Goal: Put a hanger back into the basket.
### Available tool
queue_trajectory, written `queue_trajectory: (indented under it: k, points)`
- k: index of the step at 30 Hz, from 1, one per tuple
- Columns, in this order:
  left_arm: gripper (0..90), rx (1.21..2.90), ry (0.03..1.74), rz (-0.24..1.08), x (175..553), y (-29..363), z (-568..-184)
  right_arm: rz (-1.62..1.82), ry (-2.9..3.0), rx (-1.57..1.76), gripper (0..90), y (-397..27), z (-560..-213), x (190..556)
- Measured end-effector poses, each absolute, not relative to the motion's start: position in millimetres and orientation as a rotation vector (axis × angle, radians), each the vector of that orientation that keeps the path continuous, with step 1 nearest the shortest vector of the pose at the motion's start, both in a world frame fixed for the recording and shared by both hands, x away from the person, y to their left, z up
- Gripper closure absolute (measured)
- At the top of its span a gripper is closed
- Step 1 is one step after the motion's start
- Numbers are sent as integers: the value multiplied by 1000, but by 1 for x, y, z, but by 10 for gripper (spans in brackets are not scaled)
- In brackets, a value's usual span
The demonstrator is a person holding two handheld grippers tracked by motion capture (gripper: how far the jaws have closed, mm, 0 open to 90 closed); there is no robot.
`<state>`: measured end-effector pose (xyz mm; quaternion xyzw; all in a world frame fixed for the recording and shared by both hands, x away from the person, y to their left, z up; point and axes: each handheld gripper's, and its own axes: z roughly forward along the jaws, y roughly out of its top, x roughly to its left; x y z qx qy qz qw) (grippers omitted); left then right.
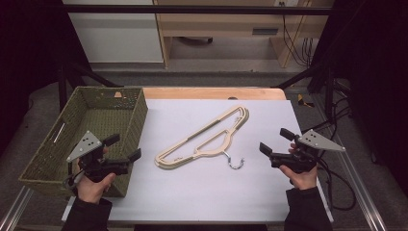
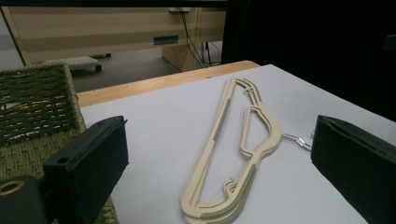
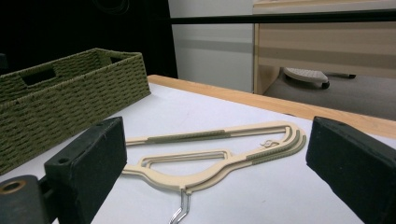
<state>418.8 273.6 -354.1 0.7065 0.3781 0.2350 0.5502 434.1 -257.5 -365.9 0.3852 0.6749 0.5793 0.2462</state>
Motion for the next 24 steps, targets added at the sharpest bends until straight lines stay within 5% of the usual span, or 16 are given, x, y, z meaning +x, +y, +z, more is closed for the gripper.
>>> queue_trajectory:
  k: [24]
  points:
    - [40, 1720, 905, 580, 424, 273, -361, 1443, 1977, 1041, 159, -199, -369, 470]
